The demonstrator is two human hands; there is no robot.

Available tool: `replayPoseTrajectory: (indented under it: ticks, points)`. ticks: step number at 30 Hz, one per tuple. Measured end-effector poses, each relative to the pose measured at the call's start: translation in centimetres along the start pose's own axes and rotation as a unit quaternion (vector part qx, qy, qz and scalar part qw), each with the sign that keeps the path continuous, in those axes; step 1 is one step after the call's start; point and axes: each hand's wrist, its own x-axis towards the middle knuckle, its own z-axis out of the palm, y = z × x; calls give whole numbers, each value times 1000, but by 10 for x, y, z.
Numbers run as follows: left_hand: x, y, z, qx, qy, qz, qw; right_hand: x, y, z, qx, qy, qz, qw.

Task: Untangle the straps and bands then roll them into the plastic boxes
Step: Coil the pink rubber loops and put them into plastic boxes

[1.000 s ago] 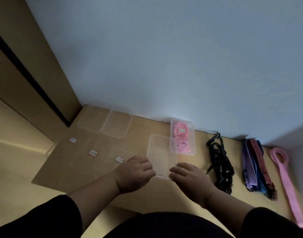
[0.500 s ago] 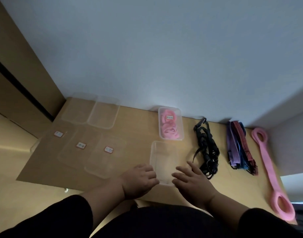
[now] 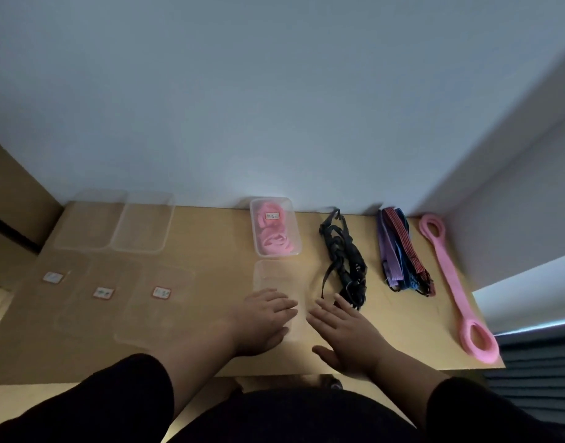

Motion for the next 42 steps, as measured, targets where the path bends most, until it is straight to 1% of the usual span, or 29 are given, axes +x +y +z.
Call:
replayPoseTrajectory:
  ticks: [6, 10, 12, 16, 20, 23, 25, 31, 36, 42]
  points:
    - [40, 29, -17, -25, -32, -31, 999, -26, 28, 2, 32, -18, 49, 998]
    - [83, 60, -24, -8, -57, -27, 998, -59, 60, 15, 52, -20, 83, 995]
    - [109, 80, -22, -4, -67, -33, 997, -80, 82, 23, 44, -11, 105, 993]
    - [164, 128, -19, -12, -92, -36, 995, -129, 130, 40, 70, 16, 135, 988]
    - [218, 171, -14, -15, -118, -34, 992, -172, 168, 48, 116, -19, 159, 980]
    - [249, 198, -3, -29, -124, -37, 991, -202, 193, 57, 113, -27, 178, 977]
    - [266, 215, 6, -48, -121, -42, 991, -221, 208, 65, 112, -42, 181, 976]
    - [298, 249, 33, -107, -126, -84, 983, -250, 241, 97, 61, -79, 160, 982]
    - [307, 264, 39, -143, -96, -143, 975, -251, 249, 104, 40, -47, 124, 990]
    - [303, 271, 34, -155, -98, -185, 965, -245, 254, 97, 42, -14, 112, 993]
